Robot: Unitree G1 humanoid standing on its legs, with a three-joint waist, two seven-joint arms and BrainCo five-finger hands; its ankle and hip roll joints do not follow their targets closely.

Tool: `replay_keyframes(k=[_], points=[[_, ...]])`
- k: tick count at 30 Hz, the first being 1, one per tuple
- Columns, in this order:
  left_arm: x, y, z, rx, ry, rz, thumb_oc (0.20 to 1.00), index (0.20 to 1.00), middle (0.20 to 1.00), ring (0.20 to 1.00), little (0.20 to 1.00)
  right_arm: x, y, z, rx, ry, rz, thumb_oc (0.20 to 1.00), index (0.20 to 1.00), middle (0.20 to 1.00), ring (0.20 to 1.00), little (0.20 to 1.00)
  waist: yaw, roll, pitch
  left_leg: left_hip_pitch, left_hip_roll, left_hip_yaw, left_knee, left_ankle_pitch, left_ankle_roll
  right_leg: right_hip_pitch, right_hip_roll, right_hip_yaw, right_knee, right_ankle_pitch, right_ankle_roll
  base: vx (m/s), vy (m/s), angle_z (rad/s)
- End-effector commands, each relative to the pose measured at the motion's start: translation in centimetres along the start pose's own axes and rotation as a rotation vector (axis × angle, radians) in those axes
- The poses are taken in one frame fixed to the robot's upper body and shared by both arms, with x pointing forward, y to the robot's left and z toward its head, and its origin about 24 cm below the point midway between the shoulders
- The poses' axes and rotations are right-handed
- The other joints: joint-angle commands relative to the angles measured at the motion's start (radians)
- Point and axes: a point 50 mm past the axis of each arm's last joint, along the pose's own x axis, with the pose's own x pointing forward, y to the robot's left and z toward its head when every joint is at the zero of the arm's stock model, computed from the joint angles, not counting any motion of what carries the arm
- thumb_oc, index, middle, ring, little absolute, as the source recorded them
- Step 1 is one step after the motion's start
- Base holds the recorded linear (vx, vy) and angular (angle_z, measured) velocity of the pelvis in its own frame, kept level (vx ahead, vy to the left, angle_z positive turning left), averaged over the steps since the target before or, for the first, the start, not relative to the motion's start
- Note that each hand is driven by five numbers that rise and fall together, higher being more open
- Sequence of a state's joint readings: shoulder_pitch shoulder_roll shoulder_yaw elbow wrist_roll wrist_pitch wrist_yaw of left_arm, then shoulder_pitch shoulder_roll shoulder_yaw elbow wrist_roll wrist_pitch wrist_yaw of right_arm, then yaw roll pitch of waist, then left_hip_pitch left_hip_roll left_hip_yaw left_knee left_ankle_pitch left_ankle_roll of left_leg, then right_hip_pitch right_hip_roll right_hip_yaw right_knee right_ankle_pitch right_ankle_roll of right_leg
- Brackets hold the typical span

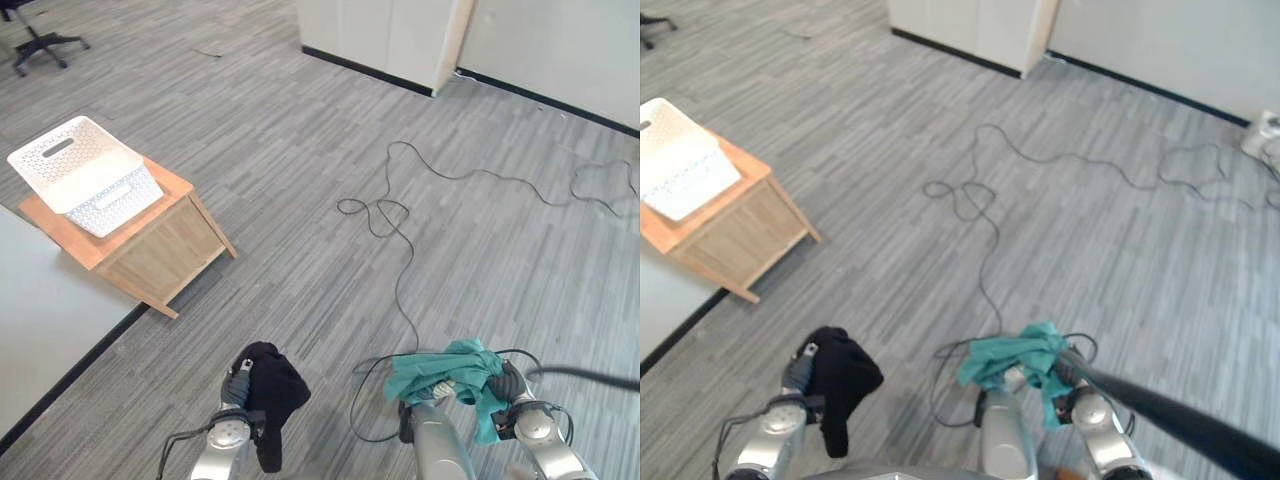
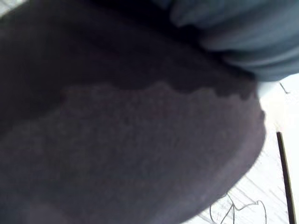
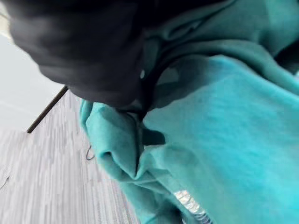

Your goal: Tidy up the quilt and then pick up the clothes from the bed and put them into the laundry hamper.

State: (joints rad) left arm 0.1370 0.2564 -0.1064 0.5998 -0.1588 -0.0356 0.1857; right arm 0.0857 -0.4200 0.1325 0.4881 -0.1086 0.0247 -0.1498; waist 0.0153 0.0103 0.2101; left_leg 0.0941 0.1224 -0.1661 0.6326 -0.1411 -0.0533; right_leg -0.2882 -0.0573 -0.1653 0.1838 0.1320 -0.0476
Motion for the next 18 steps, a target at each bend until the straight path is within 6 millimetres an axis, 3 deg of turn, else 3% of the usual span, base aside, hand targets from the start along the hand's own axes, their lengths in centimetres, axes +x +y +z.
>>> replay_keyframes(k=[1, 2, 4, 6, 7, 8, 9, 11, 12, 13, 14, 15, 16, 17, 18], points=[[0.6, 2.1, 4.8, -0.077, -0.206, 0.026, 0.200, 0.200, 0.200, 0.200, 0.200, 1.2, -3.1, 4.9, 0.014, -0.201, -0.090, 0.200, 0.200, 0.200, 0.200, 0.200, 0.094, -0.089, 0.090, -0.200, -0.076, 0.035, 0.253, 0.129, 0.021, 0.254, -0.076, 0.013, -0.225, -0.046, 0.133, 0.50, -0.160, -0.70], [0.6, 2.1, 4.6, -0.091, -0.198, 0.034, 0.200, 0.200, 0.200, 0.200, 0.200, 1.4, -2.9, 5.4, 0.015, -0.208, -0.075, 0.200, 0.200, 0.200, 0.200, 0.200, 0.123, -0.092, 0.093, -0.262, -0.116, 0.045, 0.242, 0.099, 0.019, 0.292, -0.078, 0.018, -0.246, -0.068, 0.139, 0.58, -0.034, -0.43], [0.3, 2.2, 4.2, -0.118, -0.187, 0.054, 0.200, 0.200, 0.200, 0.200, 0.200, 1.5, -2.5, 6.1, 0.024, -0.234, -0.051, 0.200, 0.200, 0.200, 0.200, 0.200, 0.185, -0.086, 0.080, -0.343, -0.155, 0.100, 0.069, 0.064, 0.013, 0.361, -0.065, 0.021, -0.260, -0.119, 0.152, 0.67, 0.060, -0.36], [-0.2, 2.6, 4.0, -0.155, -0.196, 0.064, 0.200, 0.200, 0.200, 0.200, 0.200, 1.5, -2.8, 6.1, 0.014, -0.254, -0.058, 0.200, 0.200, 0.200, 0.200, 0.200, 0.233, -0.077, 0.048, -0.363, -0.166, 0.168, -0.250, 0.081, 0.028, 0.429, -0.040, 0.028, -0.268, -0.178, 0.169, 0.66, 0.136, -0.50], [-0.2, 2.6, 3.9, -0.155, -0.195, 0.063, 0.200, 0.200, 0.200, 0.200, 0.200, 1.4, -2.8, 6.1, 0.014, -0.253, -0.057, 0.200, 0.200, 0.200, 0.200, 0.200, 0.234, -0.082, 0.048, -0.353, -0.171, 0.171, -0.271, 0.095, 0.029, 0.427, -0.046, 0.030, -0.268, -0.177, 0.170, 0.79, 0.193, -0.25], [-0.5, 2.7, 3.6, -0.162, -0.191, 0.064, 0.200, 0.200, 0.200, 0.200, 0.200, 1.6, -3.5, 6.4, -0.006, -0.271, -0.080, 0.200, 0.200, 0.200, 0.200, 0.200, 0.271, -0.053, 0.016, -0.387, -0.101, 0.285, -0.513, 0.190, 0.027, 0.510, 0.000, -0.004, -0.271, -0.250, 0.164, 0.78, 0.124, -0.09], [-0.5, 2.5, 3.7, -0.158, -0.194, 0.059, 0.200, 0.200, 0.200, 0.200, 0.200, 1.7, -3.8, 6.6, -0.020, -0.279, -0.102, 0.200, 0.200, 0.200, 0.200, 0.200, 0.292, -0.063, 0.015, -0.404, -0.073, 0.398, -0.609, 0.210, 0.024, 0.556, 0.005, -0.044, -0.265, -0.298, 0.170, 1.00, 0.160, 0.17], [-0.5, 2.4, 3.7, -0.158, -0.190, 0.071, 0.200, 0.200, 0.200, 0.200, 0.200, 1.9, -4.1, 7.5, -0.041, -0.305, -0.128, 0.200, 0.200, 0.200, 0.200, 0.200, 0.302, -0.083, 0.010, -0.437, -0.017, 0.545, -0.652, 0.208, 0.041, 0.619, 0.008, -0.112, -0.240, -0.330, 0.189, 0.63, 0.112, 0.66], [-0.5, 2.5, 3.9, -0.146, -0.201, 0.070, 0.200, 0.200, 0.200, 0.200, 0.200, 1.9, -4.2, 7.7, -0.024, -0.313, -0.131, 0.200, 0.200, 0.200, 0.200, 0.200, 0.292, -0.097, -0.008, -0.403, -0.008, 0.617, -0.661, 0.188, 0.070, 0.636, 0.018, -0.151, -0.208, -0.326, 0.208, 0.37, 0.114, 0.86], [-0.5, 2.6, 3.9, -0.145, -0.200, 0.071, 0.200, 0.200, 0.200, 0.200, 0.200, 1.9, -4.1, 7.7, -0.023, -0.312, -0.130, 0.200, 0.200, 0.200, 0.200, 0.200, 0.291, -0.100, -0.007, -0.399, -0.013, 0.618, -0.663, 0.186, 0.073, 0.638, 0.013, -0.153, -0.205, -0.328, 0.213, 0.65, 0.197, 0.88], [-0.5, 2.7, 4.1, -0.124, -0.207, 0.076, 0.200, 0.200, 0.200, 0.200, 0.200, 1.6, -3.2, 7.5, 0.005, -0.313, -0.115, 0.200, 0.200, 0.200, 0.200, 0.200, 0.297, -0.147, -0.010, -0.389, -0.060, 0.615, -0.583, 0.209, 0.111, 0.614, -0.024, -0.157, -0.049, -0.194, 0.269, 0.47, 0.150, 0.77], [-0.5, 2.7, 4.1, -0.121, -0.207, 0.077, 0.200, 0.200, 0.200, 0.200, 0.200, 1.5, -3.1, 7.4, 0.008, -0.313, -0.115, 0.200, 0.200, 0.200, 0.200, 0.200, 0.297, -0.153, -0.013, -0.394, -0.064, 0.615, -0.577, 0.203, 0.114, 0.609, -0.030, -0.159, -0.044, -0.197, 0.275, 0.94, 0.164, 1.25], [-0.6, 3.2, 4.0, -0.092, -0.205, 0.100, 0.200, 0.200, 0.200, 0.200, 0.200, 1.3, -2.6, 7.2, 0.019, -0.309, -0.108, 0.200, 0.200, 0.200, 0.200, 0.200, 0.303, -0.166, -0.003, -0.355, -0.078, 0.611, -0.552, 0.159, 0.150, 0.533, -0.104, -0.184, 0.234, 0.024, 0.309, 0.78, 0.071, 1.33], [-0.5, 3.4, 4.3, -0.071, -0.215, 0.110, 0.200, 0.200, 0.200, 0.200, 0.200, 1.2, -2.7, 7.3, 0.026, -0.318, -0.121, 0.200, 0.200, 0.200, 0.200, 0.200, 0.295, -0.147, -0.006, -0.311, -0.069, 0.611, -0.559, 0.156, 0.164, 0.472, -0.124, -0.183, 0.337, 0.109, 0.309, 1.07, 0.111, 1.90], [-0.6, 3.6, 4.8, -0.064, -0.232, 0.124, 0.200, 0.200, 0.200, 0.200, 0.200, 1.0, -2.8, 7.1, 0.039, -0.308, -0.128, 0.200, 0.200, 0.200, 0.200, 0.200, 0.263, -0.123, -0.006, -0.239, -0.082, 0.564, -0.594, 0.140, 0.172, 0.397, -0.159, -0.169, 0.433, 0.104, 0.309, 0.86, 0.088, 2.08]])
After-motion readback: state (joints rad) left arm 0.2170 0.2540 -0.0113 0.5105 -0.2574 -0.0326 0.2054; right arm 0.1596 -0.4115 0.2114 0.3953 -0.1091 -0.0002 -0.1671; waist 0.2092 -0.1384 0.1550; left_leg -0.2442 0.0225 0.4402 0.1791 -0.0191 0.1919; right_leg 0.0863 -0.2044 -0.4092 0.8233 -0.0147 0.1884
